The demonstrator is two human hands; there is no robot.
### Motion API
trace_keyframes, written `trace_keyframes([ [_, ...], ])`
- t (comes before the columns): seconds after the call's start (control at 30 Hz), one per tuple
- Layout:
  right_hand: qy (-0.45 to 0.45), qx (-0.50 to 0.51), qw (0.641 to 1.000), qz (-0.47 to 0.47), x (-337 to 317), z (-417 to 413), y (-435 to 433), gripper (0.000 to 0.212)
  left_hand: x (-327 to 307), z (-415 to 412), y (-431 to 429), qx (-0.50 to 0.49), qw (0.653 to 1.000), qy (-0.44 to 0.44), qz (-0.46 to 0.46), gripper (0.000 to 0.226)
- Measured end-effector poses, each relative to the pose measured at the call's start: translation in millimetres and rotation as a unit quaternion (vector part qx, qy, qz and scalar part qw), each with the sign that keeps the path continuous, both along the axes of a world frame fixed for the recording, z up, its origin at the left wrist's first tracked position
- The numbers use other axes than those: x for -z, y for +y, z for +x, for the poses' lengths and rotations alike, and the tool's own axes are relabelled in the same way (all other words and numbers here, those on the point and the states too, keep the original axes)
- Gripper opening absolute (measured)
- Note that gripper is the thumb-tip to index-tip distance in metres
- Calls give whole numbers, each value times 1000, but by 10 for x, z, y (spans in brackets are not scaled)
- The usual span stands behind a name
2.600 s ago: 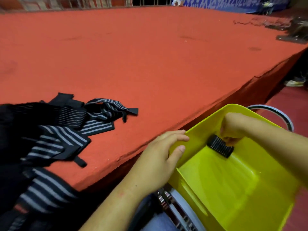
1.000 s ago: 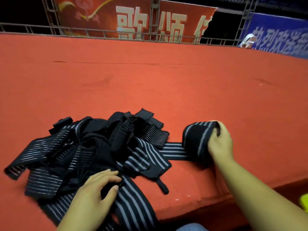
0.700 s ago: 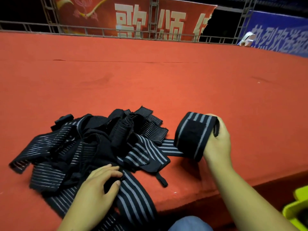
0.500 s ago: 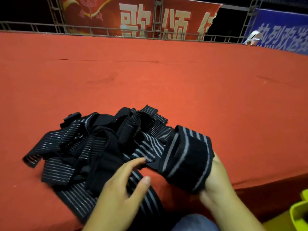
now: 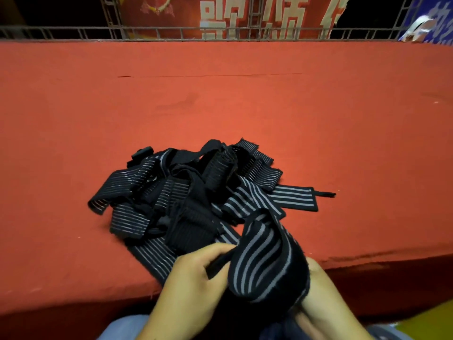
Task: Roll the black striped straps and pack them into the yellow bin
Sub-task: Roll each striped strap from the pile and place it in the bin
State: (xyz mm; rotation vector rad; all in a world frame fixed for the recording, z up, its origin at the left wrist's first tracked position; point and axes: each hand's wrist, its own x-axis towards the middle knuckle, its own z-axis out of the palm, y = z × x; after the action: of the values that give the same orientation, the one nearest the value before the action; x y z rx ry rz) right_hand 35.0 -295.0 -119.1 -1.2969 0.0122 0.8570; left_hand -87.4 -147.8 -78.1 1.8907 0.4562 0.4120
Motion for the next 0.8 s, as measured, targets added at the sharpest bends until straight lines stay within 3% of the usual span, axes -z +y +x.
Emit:
trace_keyframes([
  [0.03, 14, -44, 998, 34, -351, 234, 109, 20, 5, -28, 21, -9, 1000, -7, 26, 21],
  [0.1, -31, -97, 989, 105, -312, -64, 68, 15, 35, -60, 82, -15, 996, -15, 85, 23],
  [0.17, -73, -79, 993, 46, -329, 42, 74, 27, 68, -106, 115, -17, 989, -32, 145, 24],
  [0.27, -18, -76, 991, 106, -303, 17, 36, 20, 59, -169, 170, -54, 980, -49, 186, 27],
  [0.37, 66, 7, 988, 143, -300, 88, -25, 33, 74, -225, 296, -116, 977, -55, 171, 18],
  [0.43, 117, 12, 982, 146, -263, 133, -67, 44, 69, -248, 360, -140, 978, -57, 144, 15],
  [0.57, 102, -11, 990, 101, -274, 169, -126, 32, 26, -259, 413, -164, 980, -91, 70, 14],
  [0.7, 11, -24, 998, 55, -195, 151, -161, 9, -58, -216, 344, -152, 964, -149, -159, 24],
  [0.8, -44, -81, 996, 22, -128, 152, -187, 31, -75, -219, 318, -154, 959, -151, -183, 45],
])
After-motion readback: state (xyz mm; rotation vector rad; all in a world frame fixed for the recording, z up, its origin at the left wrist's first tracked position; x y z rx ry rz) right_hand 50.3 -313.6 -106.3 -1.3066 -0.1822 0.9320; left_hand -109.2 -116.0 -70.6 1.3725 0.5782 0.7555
